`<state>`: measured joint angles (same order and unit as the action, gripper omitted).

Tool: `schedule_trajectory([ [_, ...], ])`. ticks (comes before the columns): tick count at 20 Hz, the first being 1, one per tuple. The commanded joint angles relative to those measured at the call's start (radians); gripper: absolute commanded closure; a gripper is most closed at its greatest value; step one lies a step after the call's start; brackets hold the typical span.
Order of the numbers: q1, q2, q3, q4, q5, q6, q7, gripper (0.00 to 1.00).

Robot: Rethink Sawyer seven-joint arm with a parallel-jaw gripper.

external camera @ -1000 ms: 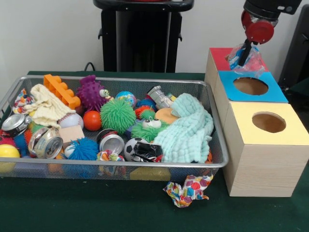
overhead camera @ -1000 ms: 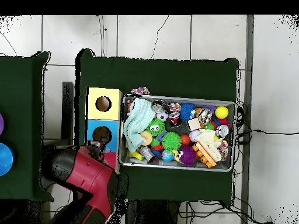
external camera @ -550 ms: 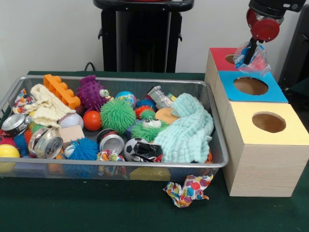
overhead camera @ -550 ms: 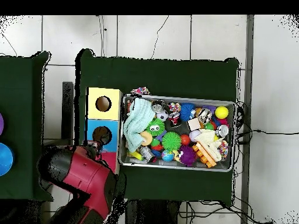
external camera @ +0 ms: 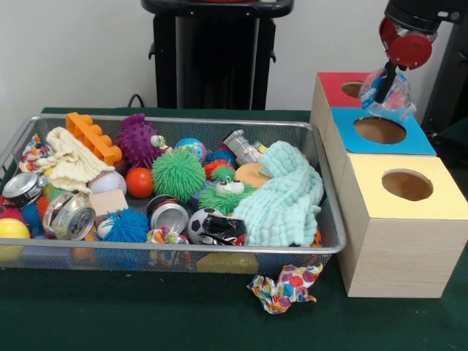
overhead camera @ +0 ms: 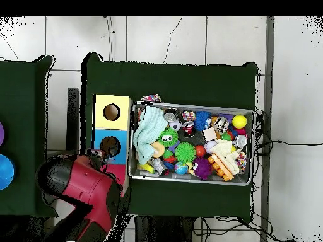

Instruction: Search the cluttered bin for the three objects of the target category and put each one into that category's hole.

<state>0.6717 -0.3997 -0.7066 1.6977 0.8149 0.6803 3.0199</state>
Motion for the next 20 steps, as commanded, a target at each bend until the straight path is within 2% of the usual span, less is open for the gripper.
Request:
schedule_trajectory([
  [1,0.013,0.098,0.038,-0.108,-0.002,0.149,0.428,1.0],
  [7,0.035,0.129,-0.003,-0.151,-0.015,0.209,0.5,1.0],
  [13,0.068,0.153,-0.073,-0.236,-0.042,0.34,0.608,1.0],
  [20,0.073,0.166,-0.076,-0.245,-0.026,0.325,0.62,1.0],
])
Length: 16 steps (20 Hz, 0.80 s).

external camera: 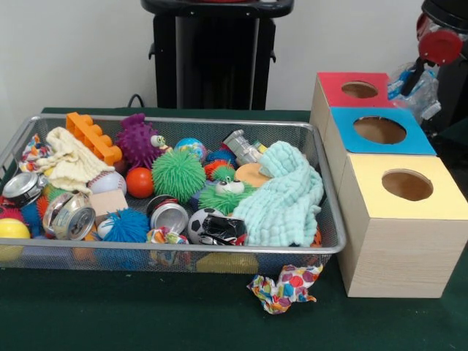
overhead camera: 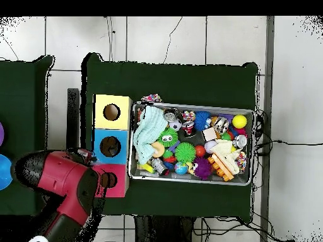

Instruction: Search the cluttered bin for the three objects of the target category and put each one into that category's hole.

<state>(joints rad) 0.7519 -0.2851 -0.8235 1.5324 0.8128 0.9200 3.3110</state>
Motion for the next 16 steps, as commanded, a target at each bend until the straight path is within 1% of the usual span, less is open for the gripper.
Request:
schedule_trajectory([
  [1,-0.005,0.047,0.042,-0.075,-0.021,0.08,0.326,1.0],
  [4,-0.003,0.017,0.029,-0.069,-0.037,0.11,0.312,1.0],
  [8,-0.002,-0.069,0.003,-0.033,-0.064,0.168,0.262,1.0],
  [10,-0.001,-0.096,-0.008,-0.021,-0.075,0.185,0.247,1.0],
  [16,0.004,-0.127,-0.038,-0.036,-0.105,0.236,0.255,1.0],
])
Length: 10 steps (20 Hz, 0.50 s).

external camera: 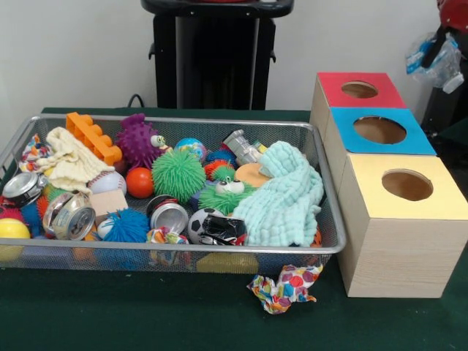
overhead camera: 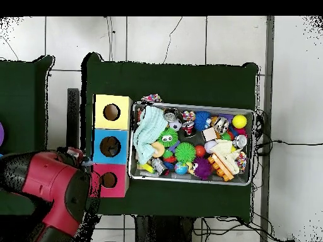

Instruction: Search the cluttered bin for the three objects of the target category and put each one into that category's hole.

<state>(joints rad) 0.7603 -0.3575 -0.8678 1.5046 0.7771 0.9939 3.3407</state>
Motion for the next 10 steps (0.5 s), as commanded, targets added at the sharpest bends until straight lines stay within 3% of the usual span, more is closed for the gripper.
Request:
schedule_trajectory([
  [1,0.0,-0.051,-0.009,-0.018,-0.085,0.176,0.228,1.0],
  [7,0.01,0.008,-0.084,-0.07,-0.183,0.247,0.214,1.0],
  [10,0.011,0.042,-0.09,-0.085,-0.194,0.242,0.231,1.0],
])
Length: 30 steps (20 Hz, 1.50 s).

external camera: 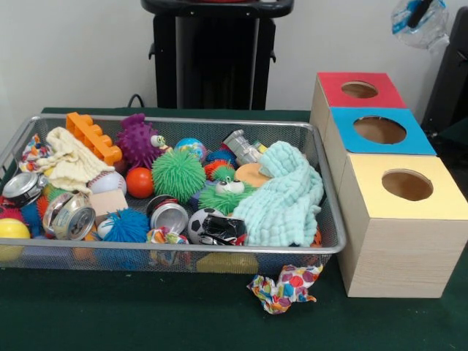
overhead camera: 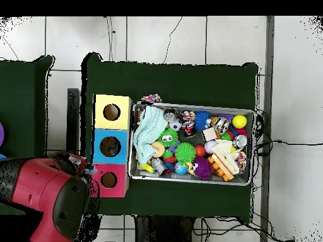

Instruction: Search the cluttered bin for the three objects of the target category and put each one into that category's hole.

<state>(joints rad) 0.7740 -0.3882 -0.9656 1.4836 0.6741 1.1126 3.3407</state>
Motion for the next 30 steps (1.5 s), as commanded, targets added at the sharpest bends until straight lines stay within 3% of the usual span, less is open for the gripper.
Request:
schedule_trajectory([
  [1,-0.002,0.084,0.006,-0.065,-0.096,0.118,0.235,1.0],
  [11,0.004,0.133,0.006,-0.049,-0.092,0.072,0.252,1.0],
  [23,-0.002,0.25,0.028,-0.036,-0.052,-0.09,0.273,1.0],
  [30,-0.003,0.274,0.041,-0.022,-0.033,-0.161,0.259,1.0],
])
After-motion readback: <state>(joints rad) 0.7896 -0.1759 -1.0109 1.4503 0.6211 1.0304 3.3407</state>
